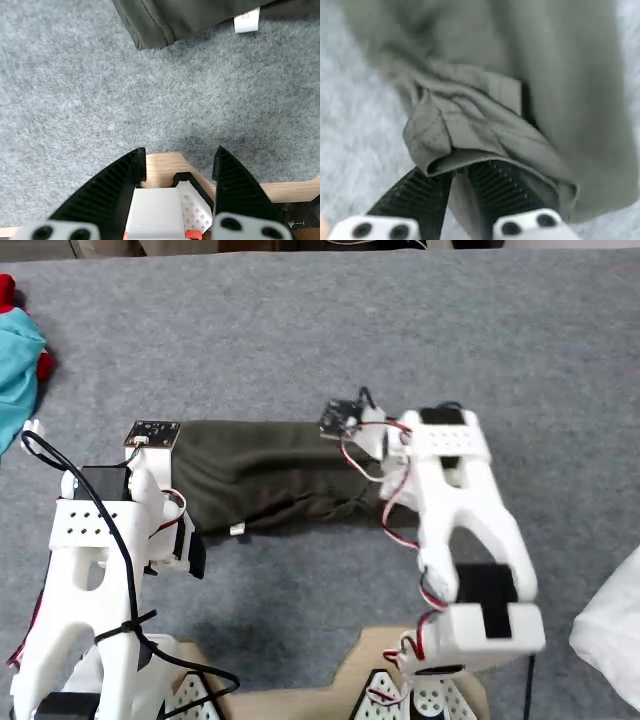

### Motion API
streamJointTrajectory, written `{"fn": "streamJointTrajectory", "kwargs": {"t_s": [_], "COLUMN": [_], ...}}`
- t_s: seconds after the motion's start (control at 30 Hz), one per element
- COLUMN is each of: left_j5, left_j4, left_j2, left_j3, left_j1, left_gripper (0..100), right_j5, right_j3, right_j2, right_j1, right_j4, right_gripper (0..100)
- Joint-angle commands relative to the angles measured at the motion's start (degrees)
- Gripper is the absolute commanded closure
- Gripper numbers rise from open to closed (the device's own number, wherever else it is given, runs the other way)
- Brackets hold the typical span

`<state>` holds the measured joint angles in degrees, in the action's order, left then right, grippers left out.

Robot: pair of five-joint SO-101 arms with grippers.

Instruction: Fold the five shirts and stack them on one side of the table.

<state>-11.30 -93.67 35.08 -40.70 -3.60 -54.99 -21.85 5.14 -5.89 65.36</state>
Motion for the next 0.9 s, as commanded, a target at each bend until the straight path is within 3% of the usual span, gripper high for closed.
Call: {"fn": "streamJointTrajectory", "kwargs": {"t_s": [0.0,0.27,0.57,0.67,0.87], "left_j5": [-0.1,-0.1,-0.2,0.1,0.5], "left_j4": [-0.4,-0.4,-0.2,0.0,2.0], "left_j2": [1.3,1.3,1.3,1.3,1.2], "left_j3": [0.4,0.4,0.4,1.2,9.7], "left_j1": [0.3,0.3,0.3,0.0,-9.8], "left_gripper": [77,77,77,77,77], "right_j5": [2.4,2.5,2.5,2.5,2.5], "right_j3": [10.0,27.3,32.2,34.9,41.2], "right_j2": [4.1,14.3,26.5,25.6,14.6], "right_j1": [-3.1,-4.7,-4.5,-4.4,-2.7], "right_j4": [0.3,7.3,7.6,11.9,20.7], "right_gripper": [99.2,99.3,99.3,99.3,99.3]}}
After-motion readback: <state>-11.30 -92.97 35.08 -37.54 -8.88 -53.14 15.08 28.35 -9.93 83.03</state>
